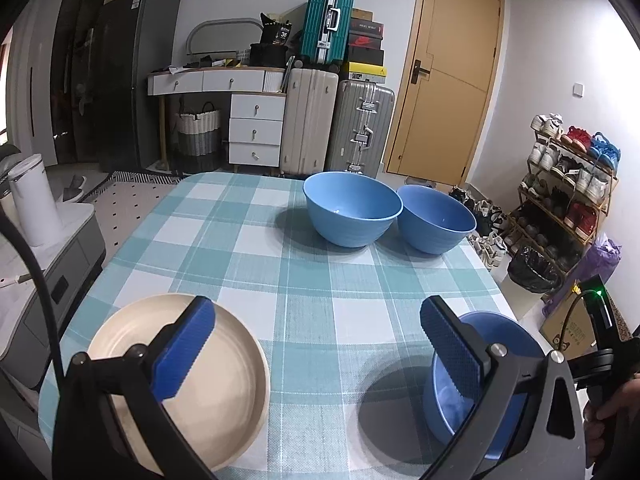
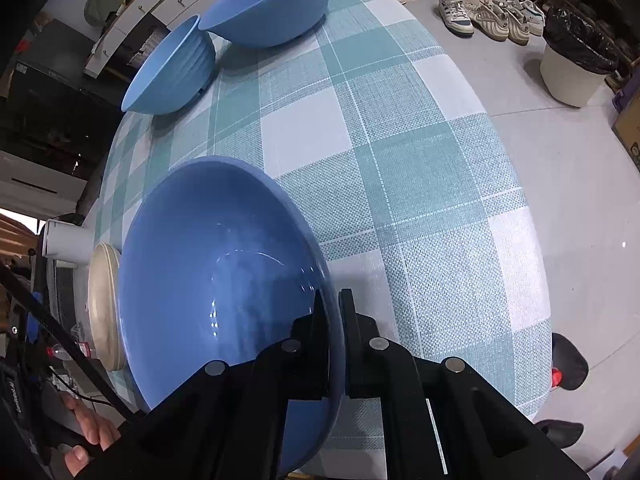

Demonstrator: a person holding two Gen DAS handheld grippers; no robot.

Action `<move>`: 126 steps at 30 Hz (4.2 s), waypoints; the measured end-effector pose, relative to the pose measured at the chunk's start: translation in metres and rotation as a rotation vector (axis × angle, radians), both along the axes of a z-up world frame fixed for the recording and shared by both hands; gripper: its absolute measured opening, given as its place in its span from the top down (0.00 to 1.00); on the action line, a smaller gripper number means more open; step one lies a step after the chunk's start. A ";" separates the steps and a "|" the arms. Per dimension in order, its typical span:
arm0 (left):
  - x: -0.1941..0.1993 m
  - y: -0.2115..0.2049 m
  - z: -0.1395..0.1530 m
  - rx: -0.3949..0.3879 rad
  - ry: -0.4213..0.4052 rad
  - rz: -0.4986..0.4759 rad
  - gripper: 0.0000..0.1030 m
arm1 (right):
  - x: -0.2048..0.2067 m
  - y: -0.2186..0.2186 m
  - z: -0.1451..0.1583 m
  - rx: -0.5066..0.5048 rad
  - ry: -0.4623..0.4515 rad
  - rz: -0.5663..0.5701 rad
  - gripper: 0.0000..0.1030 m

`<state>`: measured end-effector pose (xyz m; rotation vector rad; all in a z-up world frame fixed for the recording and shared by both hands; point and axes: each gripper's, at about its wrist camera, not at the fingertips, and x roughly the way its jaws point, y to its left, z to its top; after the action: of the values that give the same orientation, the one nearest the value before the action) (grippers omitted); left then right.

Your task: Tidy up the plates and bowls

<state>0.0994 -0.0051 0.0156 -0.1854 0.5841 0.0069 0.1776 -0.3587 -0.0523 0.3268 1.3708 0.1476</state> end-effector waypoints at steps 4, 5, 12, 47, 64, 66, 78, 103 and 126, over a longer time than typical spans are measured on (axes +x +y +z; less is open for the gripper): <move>-0.002 -0.001 0.001 0.011 -0.010 -0.002 0.00 | 0.000 -0.006 0.004 0.035 -0.037 -0.008 0.94; -0.002 -0.002 0.000 0.015 -0.007 -0.003 0.00 | 0.000 -0.007 0.005 0.042 -0.048 -0.004 0.94; -0.003 -0.005 0.000 0.029 -0.009 0.008 0.00 | -0.004 -0.011 0.015 0.116 -0.135 0.014 0.75; -0.014 -0.025 0.005 0.108 -0.046 -0.045 0.00 | -0.110 0.087 0.096 0.048 -1.019 0.062 0.01; -0.020 -0.032 0.007 0.145 -0.091 -0.046 0.00 | -0.129 0.093 0.093 -0.094 -1.164 0.153 0.01; -0.019 -0.031 0.005 0.149 -0.084 -0.045 0.00 | -0.129 0.094 0.091 -0.099 -1.152 0.161 0.01; -0.019 -0.033 0.001 0.164 -0.074 -0.050 0.00 | -0.129 0.098 0.088 -0.076 -1.129 0.197 0.01; 0.012 -0.009 0.024 0.176 0.034 -0.060 0.00 | -0.133 0.070 0.097 0.011 -1.114 0.098 0.01; 0.214 0.019 0.025 0.004 0.432 0.035 0.00 | 0.102 0.098 0.240 0.002 -0.806 0.321 0.01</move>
<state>0.3135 0.0134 0.0402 -0.1910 1.0109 0.0839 0.2792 -0.2606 0.1875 0.0256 0.6114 0.4895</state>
